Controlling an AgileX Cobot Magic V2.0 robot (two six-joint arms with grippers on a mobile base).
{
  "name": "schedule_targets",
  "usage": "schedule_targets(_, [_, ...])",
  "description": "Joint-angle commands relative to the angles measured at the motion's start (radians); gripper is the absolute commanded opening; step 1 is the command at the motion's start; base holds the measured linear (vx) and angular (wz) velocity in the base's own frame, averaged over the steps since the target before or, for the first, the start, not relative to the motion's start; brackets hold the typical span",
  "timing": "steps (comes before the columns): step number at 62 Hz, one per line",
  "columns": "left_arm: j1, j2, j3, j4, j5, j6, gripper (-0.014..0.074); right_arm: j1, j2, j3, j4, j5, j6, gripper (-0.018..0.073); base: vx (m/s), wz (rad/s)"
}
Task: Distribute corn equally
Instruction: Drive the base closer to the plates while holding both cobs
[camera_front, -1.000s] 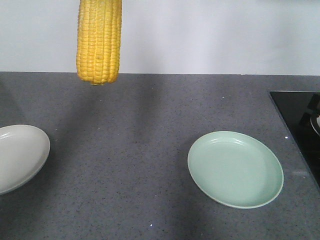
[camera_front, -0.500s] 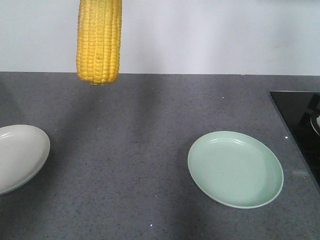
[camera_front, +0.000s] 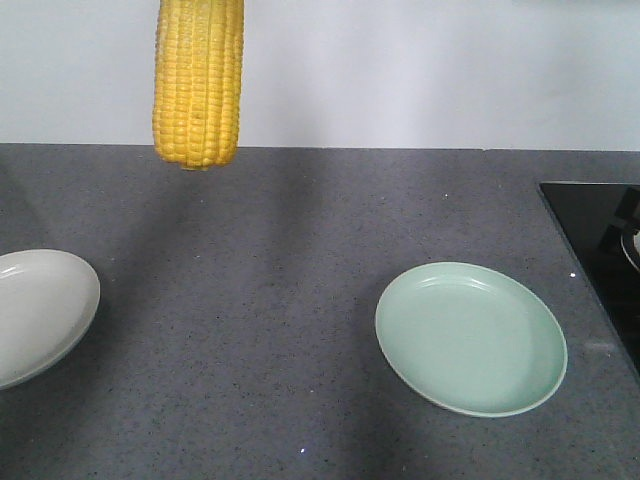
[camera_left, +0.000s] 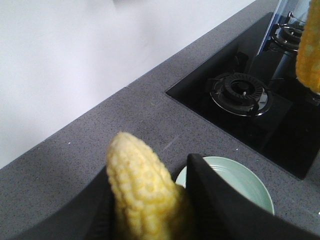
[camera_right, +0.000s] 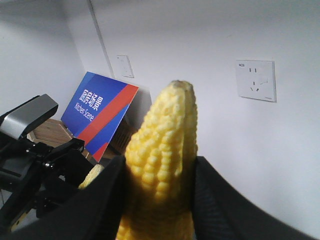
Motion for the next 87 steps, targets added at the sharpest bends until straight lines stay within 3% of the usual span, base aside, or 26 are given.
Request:
schedule_targets(1, [-0.007,-0.040,-0.023,-0.030,-0.032,-0.005,-0.0006,-0.003,-0.030,-0.014,0.037,-0.006,-0.005,-0.0001,0.00,0.00])
schedule_targets(87, [-0.007,-0.040,-0.023,-0.030,-0.032,-0.005,-0.0006,-0.003,-0.030,-0.014,0.037,-0.006,-0.005,-0.0001,0.00,0.00])
